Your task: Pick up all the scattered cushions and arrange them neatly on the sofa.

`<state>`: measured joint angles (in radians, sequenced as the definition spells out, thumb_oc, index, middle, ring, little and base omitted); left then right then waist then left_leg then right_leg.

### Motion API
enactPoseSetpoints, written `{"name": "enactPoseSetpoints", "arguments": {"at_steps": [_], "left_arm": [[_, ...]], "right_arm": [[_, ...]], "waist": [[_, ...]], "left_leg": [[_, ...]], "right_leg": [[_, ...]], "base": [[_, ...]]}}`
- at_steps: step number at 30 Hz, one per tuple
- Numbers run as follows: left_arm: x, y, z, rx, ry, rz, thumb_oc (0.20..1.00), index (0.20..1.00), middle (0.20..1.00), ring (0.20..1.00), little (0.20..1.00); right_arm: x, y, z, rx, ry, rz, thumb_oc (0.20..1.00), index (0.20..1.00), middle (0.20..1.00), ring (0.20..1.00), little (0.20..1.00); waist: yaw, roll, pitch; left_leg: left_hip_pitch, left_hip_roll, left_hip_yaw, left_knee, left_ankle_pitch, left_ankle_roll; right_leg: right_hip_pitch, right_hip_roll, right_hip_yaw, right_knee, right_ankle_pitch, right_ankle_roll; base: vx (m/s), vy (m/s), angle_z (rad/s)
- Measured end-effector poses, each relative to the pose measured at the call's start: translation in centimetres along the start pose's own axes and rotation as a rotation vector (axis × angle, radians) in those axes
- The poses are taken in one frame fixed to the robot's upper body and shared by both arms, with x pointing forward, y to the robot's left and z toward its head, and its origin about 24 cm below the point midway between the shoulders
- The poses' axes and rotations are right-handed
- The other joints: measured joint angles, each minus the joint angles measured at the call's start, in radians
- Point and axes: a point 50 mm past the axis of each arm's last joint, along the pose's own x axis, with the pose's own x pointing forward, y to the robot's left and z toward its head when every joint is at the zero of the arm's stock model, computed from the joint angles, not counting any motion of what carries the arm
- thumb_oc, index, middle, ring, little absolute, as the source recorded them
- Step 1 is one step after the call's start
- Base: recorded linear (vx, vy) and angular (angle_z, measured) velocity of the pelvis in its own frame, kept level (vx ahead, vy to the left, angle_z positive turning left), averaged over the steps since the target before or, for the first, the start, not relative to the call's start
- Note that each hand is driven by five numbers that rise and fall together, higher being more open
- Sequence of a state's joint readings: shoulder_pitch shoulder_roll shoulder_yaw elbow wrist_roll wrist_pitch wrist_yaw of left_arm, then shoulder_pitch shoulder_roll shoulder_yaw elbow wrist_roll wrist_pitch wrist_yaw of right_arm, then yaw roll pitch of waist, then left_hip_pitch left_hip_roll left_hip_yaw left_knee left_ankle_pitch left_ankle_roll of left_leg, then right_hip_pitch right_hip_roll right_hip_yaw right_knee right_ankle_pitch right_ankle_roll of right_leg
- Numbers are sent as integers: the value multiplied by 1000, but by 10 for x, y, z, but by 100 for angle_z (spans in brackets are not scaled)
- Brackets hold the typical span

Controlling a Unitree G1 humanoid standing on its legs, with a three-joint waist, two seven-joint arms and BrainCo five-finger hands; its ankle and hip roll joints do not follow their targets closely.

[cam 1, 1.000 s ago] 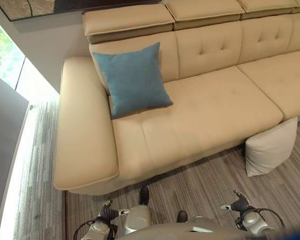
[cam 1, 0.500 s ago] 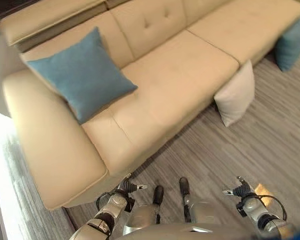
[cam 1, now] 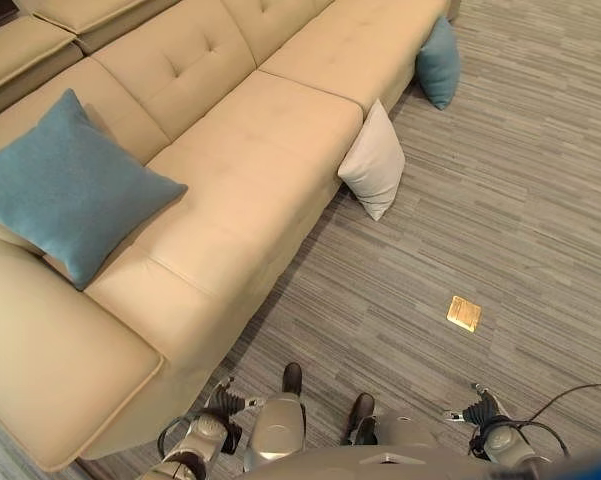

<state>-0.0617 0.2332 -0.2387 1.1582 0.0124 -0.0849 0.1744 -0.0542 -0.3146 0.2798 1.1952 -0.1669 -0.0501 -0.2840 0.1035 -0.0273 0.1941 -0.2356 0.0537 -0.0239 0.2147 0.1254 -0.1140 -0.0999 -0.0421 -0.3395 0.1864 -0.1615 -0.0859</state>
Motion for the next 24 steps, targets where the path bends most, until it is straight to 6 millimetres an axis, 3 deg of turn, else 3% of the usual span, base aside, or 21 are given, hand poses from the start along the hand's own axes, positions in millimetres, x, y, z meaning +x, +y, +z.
{"name": "enactPoseSetpoints", "arguments": {"at_steps": [1,2,4,5,7,9,11,12,13,14,16,17,18,19,20,21,22,23,24], "left_arm": [[0,-4,1,15,-4,-13,1000,1000,1000,1000,1000],[0,-9,5,23,-19,-27,1000,1000,1000,1000,1000],[1,-6,8,25,-27,-20,1000,1000,1000,1000,1000],[1,-7,12,18,-42,-16,1000,1000,1000,1000,1000],[2,-7,17,19,-57,-18,1000,1000,1000,1000,1000],[2,-4,18,1,-67,-5,1000,1000,1000,1000,1000],[3,-2,19,4,-63,0,1000,1000,1000,1000,1000],[3,-2,21,4,-68,0,1000,1000,1000,1000,1000],[3,-3,19,4,-64,-2,1000,1000,1000,1000,1000],[3,1,18,10,-55,6,1000,1000,1000,1000,1000],[4,4,25,34,-77,8,1000,1000,1000,1000,1000],[6,8,37,36,-121,19,1000,1000,1000,1000,1000],[7,11,43,38,-137,26,1000,1000,1000,1000,1000],[7,11,43,50,-136,27,1000,1000,1000,1000,1000],[7,8,46,51,-147,29,1000,1000,1000,1000,1000],[7,6,48,46,-154,27,1000,1000,1000,1000,1000],[7,4,47,43,-151,23,1000,1000,1000,1000,1000],[6,2,48,43,-152,19,1000,1000,1000,1000,1000],[6,4,39,43,-125,23,1000,1000,1000,1000,1000]], "right_arm": [[0,-2,-1,-1,4,-7,1000,1000,1000,1000,1000],[2,-4,3,2,-6,-15,1000,1000,1000,1000,1000],[3,-3,7,-9,-9,-16,1000,1000,1000,1000,1000],[7,-10,17,-8,-23,-35,1000,1000,1000,1000,1000],[9,-16,25,-5,-44,-62,1000,1000,1000,1000,1000],[8,-12,19,-13,-25,-52,1000,1000,1000,1000,1000],[7,-10,14,-18,-5,-49,1000,1000,1000,1000,1000],[5,-7,8,-23,18,-40,1000,1000,1000,1000,1000],[4,-5,3,-28,34,-34,1000,1000,1000,1000,1000],[3,2,5,-25,37,-17,1000,1000,1000,1000,1000],[2,6,12,-8,11,-9,1000,1000,1000,1000,1000],[1,9,10,-1,12,-3,1000,1000,1000,1000,1000],[1,9,13,-8,-3,-4,1000,1000,1000,1000,1000],[2,6,18,7,-20,-14,1000,1000,1000,1000,1000],[3,5,21,12,-31,-19,1000,1000,1000,1000,1000],[2,6,20,10,-29,-14,1000,1000,1000,1000,1000],[1,9,18,12,-23,-10,1000,1000,1000,1000,1000],[0,7,15,19,-20,-17,1000,1000,1000,1000,1000],[1,7,16,17,-24,-16,1000,1000,1000,1000,1000]], "waist": [[-1,4,-1],[0,2,1],[17,-9,18],[54,-9,34],[49,11,46],[70,3,51],[47,-13,52],[49,-19,49],[56,-14,41],[54,-30,36],[50,-21,27],[37,-24,22],[29,-23,19],[4,-12,20],[-7,8,15],[-7,21,13],[-6,31,8],[-25,40,2],[-28,38,-4]], "left_leg": [[1,-23,-21,-5,-20,0],[7,-63,-16,-97,-31,-2],[5,-110,-50,-172,-30,-3],[-5,-105,-68,-244,-20,3],[-49,-103,-64,-237,2,4],[-53,-94,-52,-227,13,27],[-48,-107,-36,-208,25,43],[-15,-101,-38,-225,29,48],[31,-78,-28,-252,54,84],[65,-81,10,-264,45,154],[132,-78,50,-264,2,194],[160,-98,59,-263,-26,216],[170,-117,62,-260,-53,238],[186,-129,71,-266,-64,244],[213,-138,81,-273,-80,241],[233,-146,93,-279,-93,235],[240,-151,98,-281,-85,240],[260,-155,95,-284,-117,215],[271,-164,104,-281,-125,215]], "right_leg": [[14,7,7,-30,12,4],[66,36,33,-140,59,16],[135,62,84,-248,110,-9],[149,85,139,-284,123,13],[163,111,147,-282,113,4],[204,138,240,-279,91,2],[240,133,248,-278,68,3],[261,131,268,-277,50,18],[277,138,288,-263,34,42],[261,123,284,-192,3,88],[119,77,233,195,-85,221],[46,33,211,348,-80,261],[-56,-10,212,553,-14,329],[-147,-83,153,708,-5,332],[-200,-156,88,667,-37,314],[-220,-191,58,577,-41,285],[-230,-202,49,483,-38,276],[-241,-205,48,336,-29,272],[-231,-199,41,157,17,255]], "base": [[336,-40,-34],[349,-34,-39],[282,-20,-88],[299,41,-125],[330,77,-85],[278,85,-108],[246,105,-46],[209,113,-54],[224,148,-87],[175,116,-106],[180,177,-76],[211,187,-42],[232,105,-8],[179,46,-7],[272,4,-11],[276,-45,-26],[278,-43,-15],[232,-71,-10],[224,-73,-5]]}}
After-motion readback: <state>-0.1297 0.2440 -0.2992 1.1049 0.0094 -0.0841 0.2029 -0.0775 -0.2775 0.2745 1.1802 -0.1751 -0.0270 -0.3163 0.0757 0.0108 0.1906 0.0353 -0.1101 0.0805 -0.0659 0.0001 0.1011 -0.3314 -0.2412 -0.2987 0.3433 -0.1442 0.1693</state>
